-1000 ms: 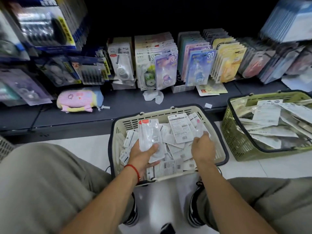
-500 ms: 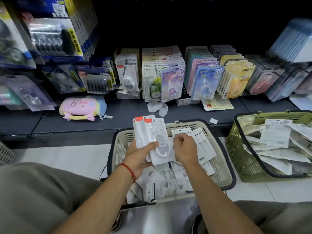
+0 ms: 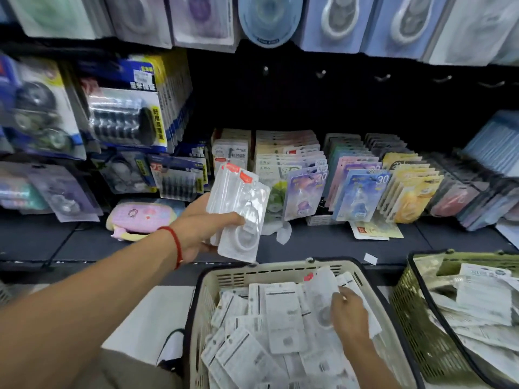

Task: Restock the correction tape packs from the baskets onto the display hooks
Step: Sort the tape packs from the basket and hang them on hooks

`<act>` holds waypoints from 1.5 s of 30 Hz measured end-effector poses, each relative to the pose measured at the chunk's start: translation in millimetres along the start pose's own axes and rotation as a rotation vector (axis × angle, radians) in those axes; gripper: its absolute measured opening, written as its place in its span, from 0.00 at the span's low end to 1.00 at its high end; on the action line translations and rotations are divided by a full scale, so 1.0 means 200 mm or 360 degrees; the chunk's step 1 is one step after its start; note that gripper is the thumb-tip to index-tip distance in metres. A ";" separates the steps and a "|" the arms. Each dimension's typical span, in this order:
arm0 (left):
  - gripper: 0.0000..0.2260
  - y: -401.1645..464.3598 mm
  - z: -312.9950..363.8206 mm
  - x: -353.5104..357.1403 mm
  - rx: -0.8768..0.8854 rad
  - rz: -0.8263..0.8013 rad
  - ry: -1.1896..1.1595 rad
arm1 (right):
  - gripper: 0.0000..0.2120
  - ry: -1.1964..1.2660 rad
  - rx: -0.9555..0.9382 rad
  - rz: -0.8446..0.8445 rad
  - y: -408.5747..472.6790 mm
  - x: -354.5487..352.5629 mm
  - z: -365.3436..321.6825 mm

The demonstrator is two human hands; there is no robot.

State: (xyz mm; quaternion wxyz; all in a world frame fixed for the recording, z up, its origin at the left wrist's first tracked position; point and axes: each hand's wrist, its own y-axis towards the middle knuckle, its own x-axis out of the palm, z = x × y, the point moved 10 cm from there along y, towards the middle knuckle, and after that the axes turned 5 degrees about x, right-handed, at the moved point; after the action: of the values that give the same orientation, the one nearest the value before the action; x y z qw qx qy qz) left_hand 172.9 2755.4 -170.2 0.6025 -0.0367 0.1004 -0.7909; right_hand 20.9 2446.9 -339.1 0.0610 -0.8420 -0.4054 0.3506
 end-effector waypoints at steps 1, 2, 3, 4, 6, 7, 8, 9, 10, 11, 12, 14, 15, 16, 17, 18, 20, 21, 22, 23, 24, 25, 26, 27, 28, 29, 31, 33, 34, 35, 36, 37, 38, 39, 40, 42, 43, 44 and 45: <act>0.19 0.01 0.00 -0.01 -0.0008 0.0010 -0.0035 | 0.09 0.0380 0.0138 -0.0062 -0.02 -0.03 -0.01; 0.19 0.01 0.00 0.00 -0.0012 0.0014 -0.0072 | 0.08 0.0719 0.0246 -0.0208 -0.04 -0.01 -0.05; 0.20 0.02 0.01 0.00 -0.0010 0.0005 -0.0108 | 0.07 0.0973 0.0282 -0.0395 -0.09 0.01 -0.14; 0.21 0.02 0.03 0.02 -0.0002 -0.0009 -0.0149 | 0.08 0.1123 0.0214 -0.0568 -0.13 0.02 -0.27; 0.23 0.02 0.08 0.05 0.0044 -0.0054 -0.0249 | 0.14 0.1202 -0.0058 -0.0744 -0.21 0.01 -0.57; 0.23 0.02 0.12 0.06 0.0077 -0.0073 -0.0306 | 0.18 0.1215 -0.0190 -0.0793 -0.26 0.00 -0.72; 0.23 0.02 0.15 0.07 0.0110 -0.0080 -0.0365 | 0.20 0.1215 -0.0305 -0.0843 -0.30 0.01 -0.86; 0.22 0.02 0.19 0.08 0.0140 -0.0076 -0.0431 | 0.20 0.1182 -0.0407 -0.0851 -0.34 0.01 -0.99; 0.22 0.02 0.22 0.08 0.0167 -0.0069 -0.0503 | 0.18 0.1105 -0.0504 -0.0806 -0.37 0.00 -1.11; 0.22 0.02 0.26 0.08 0.0198 -0.0062 -0.0572 | 0.15 0.1018 -0.0605 -0.0743 -0.40 -0.02 -1.22; 0.21 0.01 0.30 0.07 0.0238 -0.0049 -0.0629 | 0.13 0.0938 -0.0701 -0.0694 -0.42 -0.03 -1.33; 0.22 0.00 0.37 0.04 0.0345 0.0009 -0.0699 | 0.10 0.0767 -0.0888 -0.0643 -0.46 -0.05 -1.52; 0.23 -0.01 0.40 0.01 0.0392 0.0065 -0.0724 | 0.11 0.0698 -0.0978 -0.0629 -0.48 -0.06 -1.60; 0.23 -0.02 0.43 -0.02 0.0436 0.0128 -0.0737 | 0.11 0.0665 -0.1060 -0.0626 -0.49 -0.06 -1.66; 0.23 -0.02 0.45 -0.05 0.0489 0.0192 -0.0735 | 0.12 0.0657 -0.1127 -0.0615 -0.50 -0.07 -1.71; 0.23 -0.03 0.47 -0.09 0.0547 0.0265 -0.0719 | 0.13 0.0668 -0.1183 -0.0587 -0.50 -0.08 -1.76; 0.24 -0.05 0.49 -0.16 0.0667 0.0416 -0.0675 | 0.12 0.0682 -0.1274 -0.0487 -0.48 -0.10 -1.83; 0.25 -0.06 0.50 -0.20 0.0721 0.0481 -0.0650 | 0.12 0.0686 -0.1295 -0.0447 -0.47 -0.10 -1.85; 0.26 -0.07 0.50 -0.22 0.0764 0.0538 -0.0621 | 0.11 0.0706 -0.1293 -0.0420 -0.45 -0.09 -1.87; 0.28 -0.08 0.50 -0.25 0.0799 0.0581 -0.0594 | 0.11 0.0728 -0.1279 -0.0401 -0.43 -0.09 -1.89; 0.29 -0.08 0.50 -0.26 0.0829 0.0608 -0.0579 | 0.10 0.0741 -0.1268 -0.0388 -0.40 -0.08 -1.91; 0.30 -0.08 0.50 -0.28 0.0856 0.0625 -0.0575 | 0.09 0.0743 -0.1255 -0.0374 -0.38 -0.07 -1.92; 0.30 -0.08 0.50 -0.29 0.0882 0.0638 -0.0580 | 0.09 0.0743 -0.1241 -0.0360 -0.35 -0.06 -1.92; 0.31 -0.07 0.50 -0.30 0.0910 0.0648 -0.0587 | 0.10 0.0747 -0.1231 -0.0345 -0.33 -0.04 -1.92; 0.31 -0.07 0.50 -0.31 0.0934 0.0660 -0.0588 | 0.11 0.0756 -0.1227 -0.0332 -0.32 -0.03 -1.92; 0.31 -0.07 0.50 -0.31 0.0954 0.0673 -0.0577 | 0.12 0.0766 -0.1231 -0.0317 -0.31 -0.03 -1.92; 0.31 -0.06 0.50 -0.33 0.0981 0.0703 -0.0551 | 0.13 0.0783 -0.1249 -0.0284 -0.29 -0.03 -1.92; 0.30 -0.05 0.50 -0.33 0.0993 0.0718 -0.0555 | 0.12 0.0793 -0.1250 -0.0272 -0.27 -0.03 -1.94; 0.30 -0.04 0.49 -0.33 0.0986 0.0714 -0.0569 | 0.11 0.0795 -0.1249 -0.0276 -0.26 -0.02 -1.95; 0.30 -0.04 0.48 -0.33 0.0976 0.0698 -0.0582 | 0.11 0.0779 -0.1249 -0.0280 -0.25 -0.01 -1.96; 0.31 -0.03 0.48 -0.31 0.0966 0.0678 -0.0594 | 0.10 0.0747 -0.1251 -0.0276 -0.24 -0.01 -1.96; 0.32 -0.03 0.47 -0.30 0.0954 0.0661 -0.0607 | 0.10 0.0712 -0.1250 -0.0276 -0.23 0.00 -1.96; 0.32 -0.03 0.47 -0.29 0.0938 0.0653 -0.0622 | 0.11 0.0675 -0.1250 -0.0281 -0.22 0.00 -1.97; 0.32 -0.04 0.46 -0.29 0.0919 0.0650 -0.0639 | 0.13 0.0606 -0.1260 -0.0282 -0.20 0.01 -1.97; 0.32 -0.04 0.46 -0.28 0.0903 0.0644 -0.0655 | 0.16 0.0487 -0.1254 -0.0258 -0.20 0.03 -1.97; 0.29 -0.04 0.46 -0.26 0.0881 0.0615 -0.0679 | 0.27 0.0174 -0.1195 -0.0090 -0.17 0.03 -1.95; 0.28 -0.04 0.46 -0.25 0.0867 0.0593 -0.0693 | 0.30 0.0096 -0.1191 -0.0003 -0.17 0.02 -1.95; 0.27 -0.04 0.46 -0.24 0.0850 0.0564 -0.0708 | 0.28 0.0105 -0.1236 0.0016 -0.19 0.01 -1.96; 0.27 -0.04 0.47 -0.23 0.0836 0.0524 -0.0725 | 0.24 0.0169 -0.1331 -0.0070 -0.23 0.01 -1.98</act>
State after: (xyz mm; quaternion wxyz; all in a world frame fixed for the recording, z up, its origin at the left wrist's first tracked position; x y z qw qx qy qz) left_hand 195.1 2790.8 -74.6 0.7173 -0.0395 -0.2376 -0.6538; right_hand 245.5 2550.2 -27.0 -0.2577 -0.8022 -0.5270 0.1105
